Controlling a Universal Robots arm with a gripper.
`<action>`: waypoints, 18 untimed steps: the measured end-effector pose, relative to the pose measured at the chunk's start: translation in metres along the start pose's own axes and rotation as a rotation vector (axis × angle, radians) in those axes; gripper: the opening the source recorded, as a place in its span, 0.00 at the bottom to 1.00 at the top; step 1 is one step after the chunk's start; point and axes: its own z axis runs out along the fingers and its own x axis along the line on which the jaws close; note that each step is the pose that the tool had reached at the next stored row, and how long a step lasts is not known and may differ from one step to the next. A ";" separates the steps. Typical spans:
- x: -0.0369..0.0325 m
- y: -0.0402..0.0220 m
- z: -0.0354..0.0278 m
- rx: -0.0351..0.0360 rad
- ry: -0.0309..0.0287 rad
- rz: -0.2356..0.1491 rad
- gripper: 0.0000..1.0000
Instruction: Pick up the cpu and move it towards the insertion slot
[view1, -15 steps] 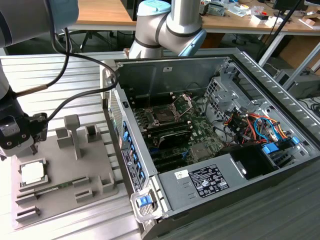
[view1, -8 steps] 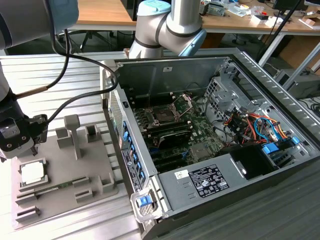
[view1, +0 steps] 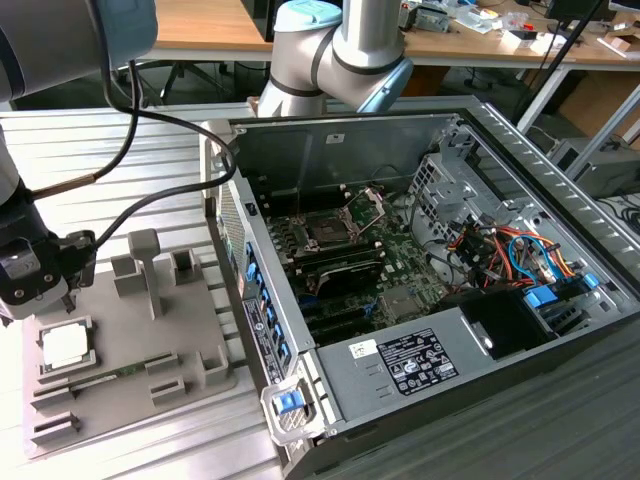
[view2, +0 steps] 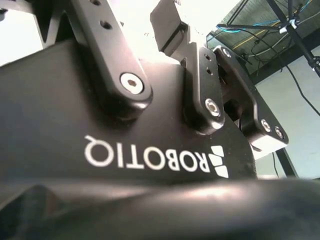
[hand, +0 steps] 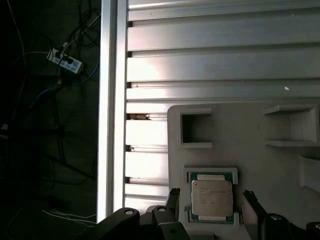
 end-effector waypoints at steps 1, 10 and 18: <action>0.0000 -0.0002 0.0001 0.0000 0.0000 0.000 0.60; 0.0000 -0.0014 0.0015 0.0000 0.0000 -0.001 0.60; 0.0001 -0.0037 0.0068 0.0000 0.0001 -0.001 0.60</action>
